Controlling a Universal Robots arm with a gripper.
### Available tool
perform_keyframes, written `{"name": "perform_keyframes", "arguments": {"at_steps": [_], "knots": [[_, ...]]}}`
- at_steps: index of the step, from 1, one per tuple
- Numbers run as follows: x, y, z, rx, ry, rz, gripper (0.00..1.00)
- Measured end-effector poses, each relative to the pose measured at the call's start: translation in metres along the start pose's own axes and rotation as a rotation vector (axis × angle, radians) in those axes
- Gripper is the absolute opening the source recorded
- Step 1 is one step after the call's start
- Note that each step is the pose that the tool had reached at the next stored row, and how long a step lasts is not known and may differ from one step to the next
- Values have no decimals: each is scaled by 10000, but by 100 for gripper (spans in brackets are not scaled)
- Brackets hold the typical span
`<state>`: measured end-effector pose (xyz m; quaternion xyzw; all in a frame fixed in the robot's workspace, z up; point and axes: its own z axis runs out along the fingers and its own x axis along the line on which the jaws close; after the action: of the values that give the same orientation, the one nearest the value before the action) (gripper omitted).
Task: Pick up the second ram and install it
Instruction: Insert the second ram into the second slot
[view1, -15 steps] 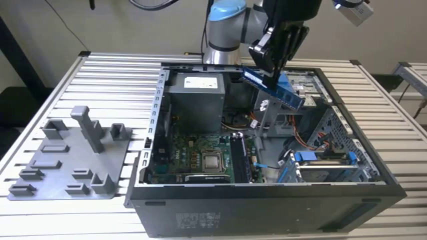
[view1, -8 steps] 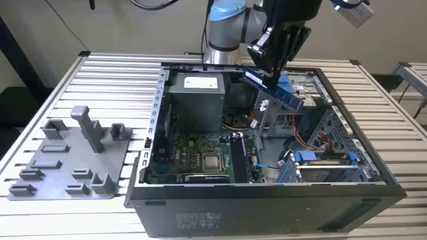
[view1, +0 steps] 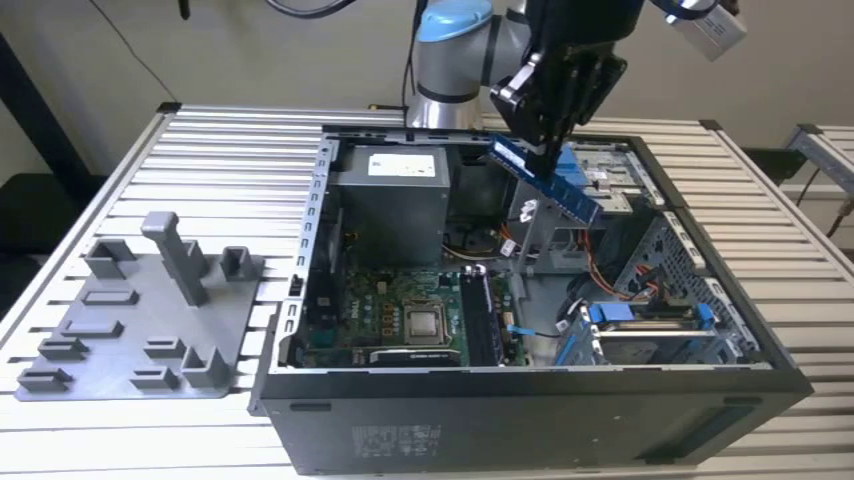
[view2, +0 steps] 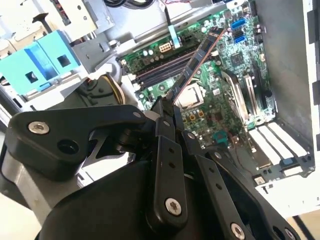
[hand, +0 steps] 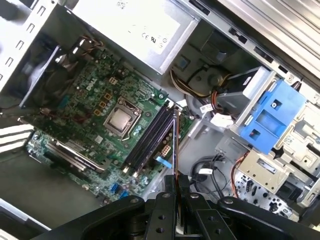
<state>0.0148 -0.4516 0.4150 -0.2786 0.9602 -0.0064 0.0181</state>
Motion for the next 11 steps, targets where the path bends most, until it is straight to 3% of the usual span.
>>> {"name": "perform_keyframes", "arguments": {"at_steps": [11], "knots": [[0, 0, 6, 40, 29, 1268, 14]]}}
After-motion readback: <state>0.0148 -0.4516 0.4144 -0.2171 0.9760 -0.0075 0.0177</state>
